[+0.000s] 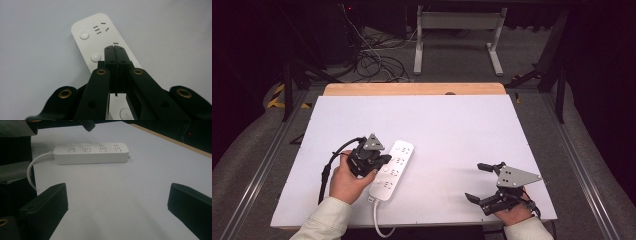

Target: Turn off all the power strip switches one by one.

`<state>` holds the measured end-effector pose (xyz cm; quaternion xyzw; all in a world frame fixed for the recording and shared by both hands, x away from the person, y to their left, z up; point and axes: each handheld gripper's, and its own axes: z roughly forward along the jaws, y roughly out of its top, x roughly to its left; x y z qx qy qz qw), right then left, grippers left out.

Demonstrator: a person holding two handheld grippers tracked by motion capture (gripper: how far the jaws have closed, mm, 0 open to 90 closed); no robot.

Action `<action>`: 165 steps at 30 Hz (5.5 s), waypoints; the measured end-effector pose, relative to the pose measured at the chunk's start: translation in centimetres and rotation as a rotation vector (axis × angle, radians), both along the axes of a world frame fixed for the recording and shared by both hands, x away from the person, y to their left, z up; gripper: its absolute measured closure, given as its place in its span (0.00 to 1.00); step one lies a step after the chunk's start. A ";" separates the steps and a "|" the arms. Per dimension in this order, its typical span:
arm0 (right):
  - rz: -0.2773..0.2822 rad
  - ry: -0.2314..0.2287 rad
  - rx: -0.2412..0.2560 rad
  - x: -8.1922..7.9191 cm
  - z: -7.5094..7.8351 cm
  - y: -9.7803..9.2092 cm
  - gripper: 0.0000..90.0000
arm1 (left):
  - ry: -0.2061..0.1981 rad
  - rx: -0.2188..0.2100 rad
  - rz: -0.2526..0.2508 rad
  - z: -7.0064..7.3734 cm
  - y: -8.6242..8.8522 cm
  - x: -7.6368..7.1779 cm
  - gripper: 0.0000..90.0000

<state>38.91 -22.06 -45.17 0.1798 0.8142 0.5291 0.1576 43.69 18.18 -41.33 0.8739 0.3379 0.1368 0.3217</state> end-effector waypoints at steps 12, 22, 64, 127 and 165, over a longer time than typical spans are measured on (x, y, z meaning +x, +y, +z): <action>-0.001 0.001 -0.004 0.0 0.0 0.0 0.04 | -0.003 0.002 -0.004 -0.1 -1.2 2.1 1.00; -0.002 -0.001 -0.006 0.0 0.0 0.0 0.04 | 0.029 0.020 0.013 -1.8 -1.5 3.6 1.00; -0.001 0.003 -0.005 0.0 -0.1 0.0 0.04 | 0.069 0.072 0.035 -3.2 -1.5 4.1 1.00; -0.002 0.006 -0.002 0.0 -0.1 0.0 0.04 | 0.006 -0.021 0.042 -1.0 -2.7 5.9 1.00; -0.002 0.009 -0.008 0.1 -0.1 0.1 0.04 | 0.021 0.028 0.085 -3.7 -2.7 7.1 1.00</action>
